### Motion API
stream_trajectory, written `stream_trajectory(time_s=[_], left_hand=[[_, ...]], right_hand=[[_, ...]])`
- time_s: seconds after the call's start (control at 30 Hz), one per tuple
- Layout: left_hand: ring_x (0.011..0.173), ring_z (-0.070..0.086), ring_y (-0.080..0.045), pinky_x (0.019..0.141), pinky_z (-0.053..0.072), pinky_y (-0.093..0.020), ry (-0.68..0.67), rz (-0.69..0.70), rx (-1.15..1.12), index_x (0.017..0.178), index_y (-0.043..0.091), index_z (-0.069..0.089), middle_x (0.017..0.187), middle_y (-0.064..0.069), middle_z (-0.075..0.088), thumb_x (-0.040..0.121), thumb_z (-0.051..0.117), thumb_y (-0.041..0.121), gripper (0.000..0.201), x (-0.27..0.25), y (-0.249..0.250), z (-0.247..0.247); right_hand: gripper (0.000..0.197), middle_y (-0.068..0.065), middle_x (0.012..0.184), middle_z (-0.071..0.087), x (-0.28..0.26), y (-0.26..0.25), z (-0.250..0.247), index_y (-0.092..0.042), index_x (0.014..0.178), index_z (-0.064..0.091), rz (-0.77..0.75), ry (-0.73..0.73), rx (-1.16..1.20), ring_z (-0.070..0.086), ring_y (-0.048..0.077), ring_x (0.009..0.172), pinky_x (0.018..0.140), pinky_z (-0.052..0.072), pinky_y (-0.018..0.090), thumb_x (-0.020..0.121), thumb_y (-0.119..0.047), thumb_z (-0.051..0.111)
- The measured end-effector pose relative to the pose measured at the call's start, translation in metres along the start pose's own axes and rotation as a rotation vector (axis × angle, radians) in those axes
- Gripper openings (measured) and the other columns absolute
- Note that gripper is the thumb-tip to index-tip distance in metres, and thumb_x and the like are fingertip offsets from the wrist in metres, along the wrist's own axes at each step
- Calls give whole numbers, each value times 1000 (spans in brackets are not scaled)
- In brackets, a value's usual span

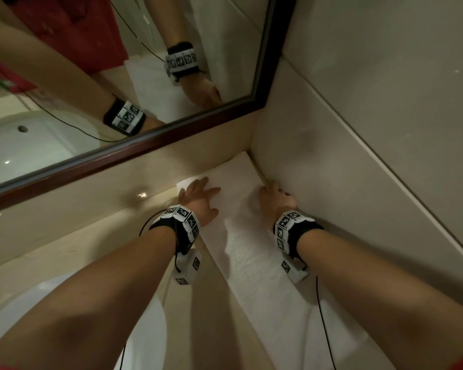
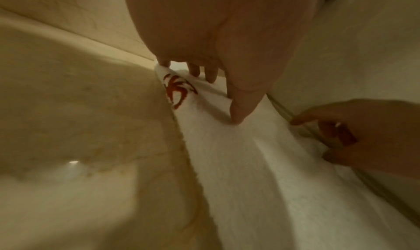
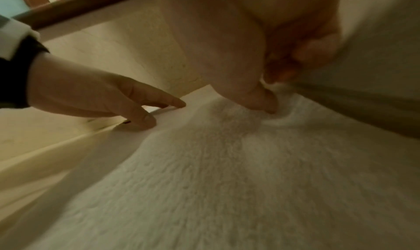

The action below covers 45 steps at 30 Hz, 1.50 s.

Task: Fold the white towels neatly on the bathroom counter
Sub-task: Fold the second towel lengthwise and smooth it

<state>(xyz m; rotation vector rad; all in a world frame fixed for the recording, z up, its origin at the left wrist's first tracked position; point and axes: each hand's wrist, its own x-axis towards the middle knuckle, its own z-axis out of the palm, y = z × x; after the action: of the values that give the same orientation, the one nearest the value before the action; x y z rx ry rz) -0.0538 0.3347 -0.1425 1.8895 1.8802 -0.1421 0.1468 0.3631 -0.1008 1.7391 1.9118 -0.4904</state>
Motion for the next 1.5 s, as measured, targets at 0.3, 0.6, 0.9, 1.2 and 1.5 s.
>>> stream_trajectory(time_s=[0.3, 0.6, 0.9, 1.2, 1.5], left_hand=[[149, -11, -20, 119, 0, -51, -117, -8, 115, 153, 40, 1, 161, 6, -15, 89, 54, 55, 84, 2, -2, 2], [148, -15, -27, 118, -1, -55, -197, -91, 137, 153, 38, -2, 161, 1, -18, 92, 50, 51, 81, -2, 19, -10], [148, -13, -29, 113, 4, -65, -197, -48, 142, 152, 43, 4, 161, 0, -17, 93, 49, 48, 75, -26, 38, -1], [146, -20, -34, 111, -1, -69, -207, -40, 166, 149, 48, -7, 159, 4, -26, 87, 43, 68, 82, -31, 45, 24], [147, -15, -32, 113, 3, -66, -168, -50, 168, 151, 42, 0, 161, 2, -19, 89, 48, 61, 81, -37, 45, 23]], right_hand=[[34, 10, 133, 42, -4, 7, 15, -17, 125, 40, -67, -3, 217, 50, 33, 117, 94, 46, 42, 91, -21, 45], [47, 13, 142, 28, -24, 14, 25, -14, 137, 35, -91, 23, 80, 25, 36, 134, 103, 39, 49, 90, -18, 41], [65, 5, 160, 5, -44, 31, 46, -11, 150, 17, -148, 6, 63, 14, 31, 145, 112, 28, 50, 90, -19, 40], [73, 4, 162, -6, -49, 36, 81, -15, 154, 7, -237, 23, 136, -1, 30, 148, 120, 18, 43, 94, -28, 46], [71, 3, 162, -8, -60, 38, 89, -20, 155, 6, -177, 19, 179, -4, 27, 149, 119, 20, 43, 96, -32, 44]])
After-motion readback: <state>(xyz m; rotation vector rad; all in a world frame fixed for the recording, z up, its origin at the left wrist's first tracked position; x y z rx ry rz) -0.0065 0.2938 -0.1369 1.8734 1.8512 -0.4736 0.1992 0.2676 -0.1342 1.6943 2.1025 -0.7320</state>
